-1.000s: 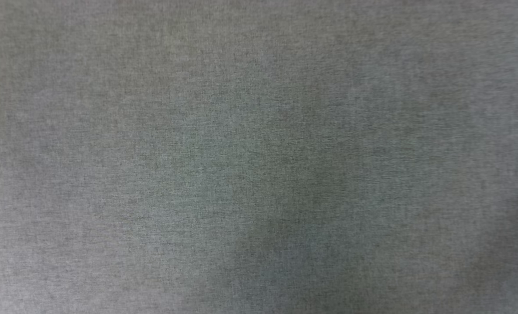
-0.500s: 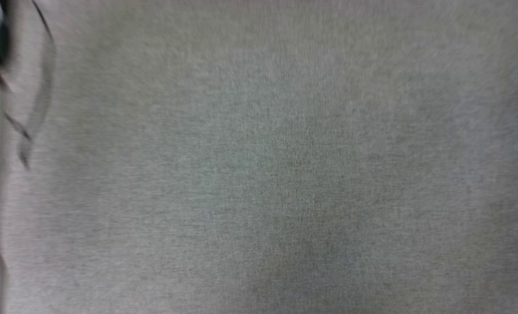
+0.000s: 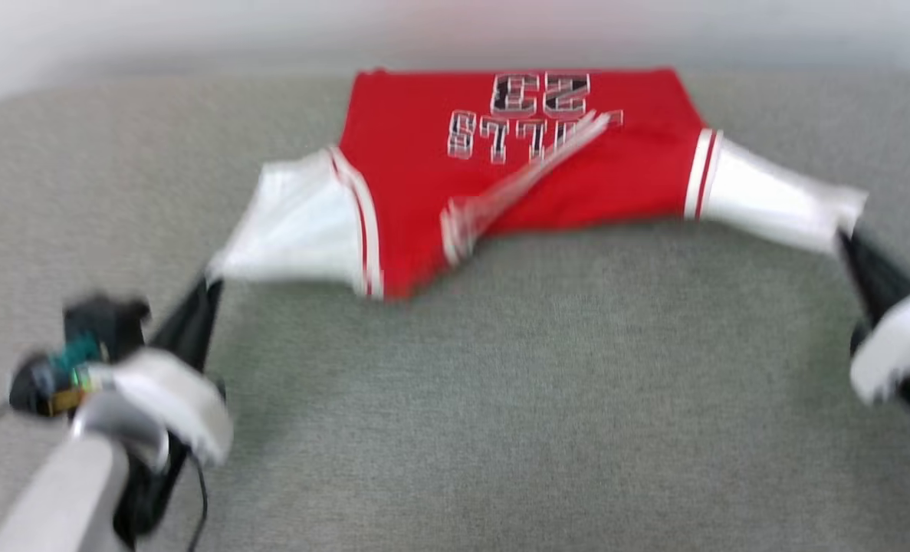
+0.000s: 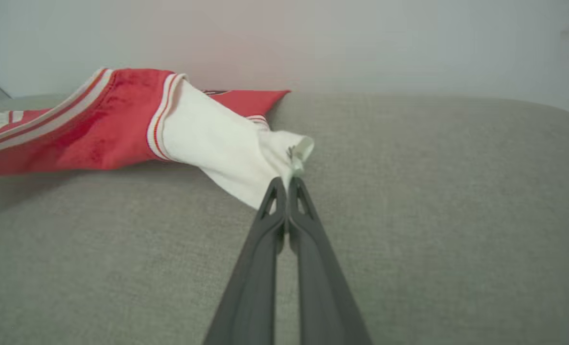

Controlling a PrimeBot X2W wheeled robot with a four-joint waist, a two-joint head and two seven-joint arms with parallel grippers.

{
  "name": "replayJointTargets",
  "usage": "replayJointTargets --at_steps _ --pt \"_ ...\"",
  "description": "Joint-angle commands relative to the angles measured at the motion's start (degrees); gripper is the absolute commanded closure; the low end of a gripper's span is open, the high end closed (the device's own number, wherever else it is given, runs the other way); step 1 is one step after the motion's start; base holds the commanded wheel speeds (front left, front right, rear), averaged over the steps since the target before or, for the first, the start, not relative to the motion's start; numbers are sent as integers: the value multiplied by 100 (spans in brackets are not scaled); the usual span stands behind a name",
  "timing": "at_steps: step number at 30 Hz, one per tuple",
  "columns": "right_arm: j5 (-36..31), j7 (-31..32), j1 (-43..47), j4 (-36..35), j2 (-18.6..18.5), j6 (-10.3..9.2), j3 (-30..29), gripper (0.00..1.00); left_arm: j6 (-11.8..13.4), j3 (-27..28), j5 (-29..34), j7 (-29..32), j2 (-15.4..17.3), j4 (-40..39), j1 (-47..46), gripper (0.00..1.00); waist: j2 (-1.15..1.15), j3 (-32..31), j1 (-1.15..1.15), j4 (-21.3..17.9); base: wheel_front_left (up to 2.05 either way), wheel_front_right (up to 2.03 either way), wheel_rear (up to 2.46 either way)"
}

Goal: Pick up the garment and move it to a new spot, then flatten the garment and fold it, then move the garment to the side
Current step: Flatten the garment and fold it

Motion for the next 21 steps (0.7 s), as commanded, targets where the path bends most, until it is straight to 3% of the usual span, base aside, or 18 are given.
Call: replayJointTargets --at_steps 1,9,21 --pt "11 23 180 -46 -99 -6 17 100 39 23 7 15 86 -3 153 100 0 -375 1 128 0 0 0" --pt "408 135 1777 -672 -714 -7 172 100 107 -156 -251 308 292 -44 1615 100 0 -1013 1 141 0 0 0" --pt "719 705 3560 -1513 -1396 -8 224 100 303 -44 -495 422 664 -370 2832 100 0 -1428 1 98 0 0 0"
